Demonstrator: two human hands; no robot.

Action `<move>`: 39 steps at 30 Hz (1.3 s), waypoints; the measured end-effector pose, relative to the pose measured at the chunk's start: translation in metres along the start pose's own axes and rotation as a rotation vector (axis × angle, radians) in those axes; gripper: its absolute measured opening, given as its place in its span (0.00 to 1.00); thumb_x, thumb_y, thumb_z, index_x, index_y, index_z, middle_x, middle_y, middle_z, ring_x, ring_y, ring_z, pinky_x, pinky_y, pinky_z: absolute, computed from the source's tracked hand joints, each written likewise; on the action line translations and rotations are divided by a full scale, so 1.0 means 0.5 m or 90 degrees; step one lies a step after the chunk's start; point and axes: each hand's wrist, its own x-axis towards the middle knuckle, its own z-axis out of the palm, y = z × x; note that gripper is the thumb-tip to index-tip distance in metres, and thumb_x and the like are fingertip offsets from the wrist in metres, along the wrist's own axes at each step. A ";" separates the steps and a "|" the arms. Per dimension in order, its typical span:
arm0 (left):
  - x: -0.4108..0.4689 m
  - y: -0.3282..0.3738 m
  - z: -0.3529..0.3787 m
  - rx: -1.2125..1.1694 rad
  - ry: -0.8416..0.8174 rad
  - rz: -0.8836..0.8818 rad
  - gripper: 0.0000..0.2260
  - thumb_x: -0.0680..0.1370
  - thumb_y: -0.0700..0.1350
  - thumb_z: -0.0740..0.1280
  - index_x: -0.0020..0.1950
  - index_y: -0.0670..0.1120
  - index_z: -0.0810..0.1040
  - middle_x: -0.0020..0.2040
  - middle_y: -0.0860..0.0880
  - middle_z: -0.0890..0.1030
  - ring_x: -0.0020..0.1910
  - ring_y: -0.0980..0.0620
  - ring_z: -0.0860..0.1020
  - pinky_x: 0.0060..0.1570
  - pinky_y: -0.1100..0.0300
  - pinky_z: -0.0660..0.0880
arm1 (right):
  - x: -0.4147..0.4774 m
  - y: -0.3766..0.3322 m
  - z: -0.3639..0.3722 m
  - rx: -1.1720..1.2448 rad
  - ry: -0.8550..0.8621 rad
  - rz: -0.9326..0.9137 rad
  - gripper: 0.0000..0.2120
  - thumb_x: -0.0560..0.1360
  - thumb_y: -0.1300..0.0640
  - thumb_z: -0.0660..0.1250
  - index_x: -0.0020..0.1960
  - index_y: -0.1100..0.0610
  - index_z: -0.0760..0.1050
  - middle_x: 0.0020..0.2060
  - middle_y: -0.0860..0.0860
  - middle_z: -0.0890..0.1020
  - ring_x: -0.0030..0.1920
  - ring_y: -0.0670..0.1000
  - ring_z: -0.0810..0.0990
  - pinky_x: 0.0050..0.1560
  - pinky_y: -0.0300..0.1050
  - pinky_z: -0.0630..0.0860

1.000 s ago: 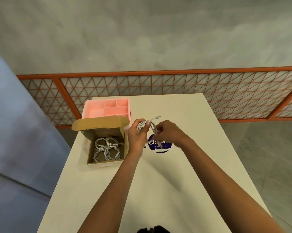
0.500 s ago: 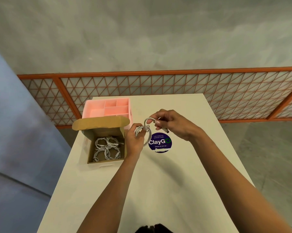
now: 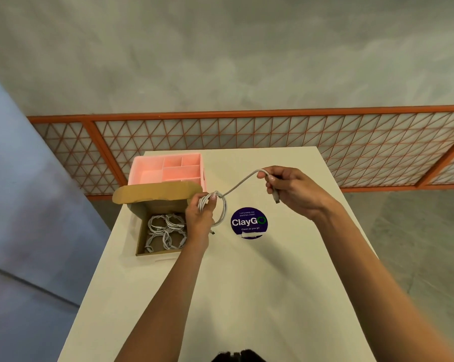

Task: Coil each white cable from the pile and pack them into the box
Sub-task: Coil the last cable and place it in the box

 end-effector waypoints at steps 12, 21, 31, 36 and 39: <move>-0.017 -0.024 0.000 0.108 -0.050 0.042 0.04 0.75 0.48 0.71 0.44 0.49 0.78 0.48 0.43 0.80 0.45 0.52 0.76 0.42 0.61 0.73 | 0.000 -0.004 0.017 -0.128 0.109 0.080 0.16 0.79 0.49 0.63 0.36 0.58 0.72 0.23 0.44 0.65 0.28 0.47 0.61 0.30 0.38 0.62; -0.049 0.014 0.000 -0.095 -0.242 -0.141 0.14 0.81 0.53 0.58 0.42 0.47 0.76 0.25 0.54 0.58 0.22 0.59 0.56 0.22 0.67 0.56 | 0.013 0.011 -0.030 0.064 0.182 0.090 0.13 0.81 0.59 0.58 0.41 0.60 0.76 0.39 0.50 0.73 0.36 0.46 0.66 0.43 0.40 0.72; -0.049 0.046 0.000 -0.033 -0.369 -0.157 0.09 0.83 0.45 0.56 0.46 0.43 0.70 0.29 0.53 0.64 0.26 0.59 0.60 0.28 0.66 0.60 | 0.009 0.017 -0.065 0.021 0.216 0.088 0.13 0.80 0.59 0.61 0.39 0.55 0.78 0.41 0.48 0.77 0.41 0.45 0.68 0.42 0.40 0.63; -0.064 0.055 0.015 0.094 -0.338 -0.041 0.06 0.76 0.45 0.69 0.49 0.44 0.74 0.26 0.55 0.74 0.23 0.59 0.64 0.25 0.63 0.60 | 0.007 0.019 -0.069 0.027 0.223 0.079 0.12 0.80 0.59 0.61 0.39 0.55 0.78 0.42 0.46 0.79 0.43 0.45 0.70 0.40 0.40 0.63; -0.061 0.059 0.021 0.077 -0.295 -0.030 0.09 0.73 0.41 0.73 0.51 0.46 0.76 0.33 0.52 0.79 0.23 0.60 0.69 0.23 0.63 0.61 | 0.003 0.022 -0.070 0.075 0.219 0.070 0.10 0.80 0.60 0.61 0.41 0.57 0.77 0.42 0.47 0.79 0.43 0.44 0.71 0.35 0.41 0.63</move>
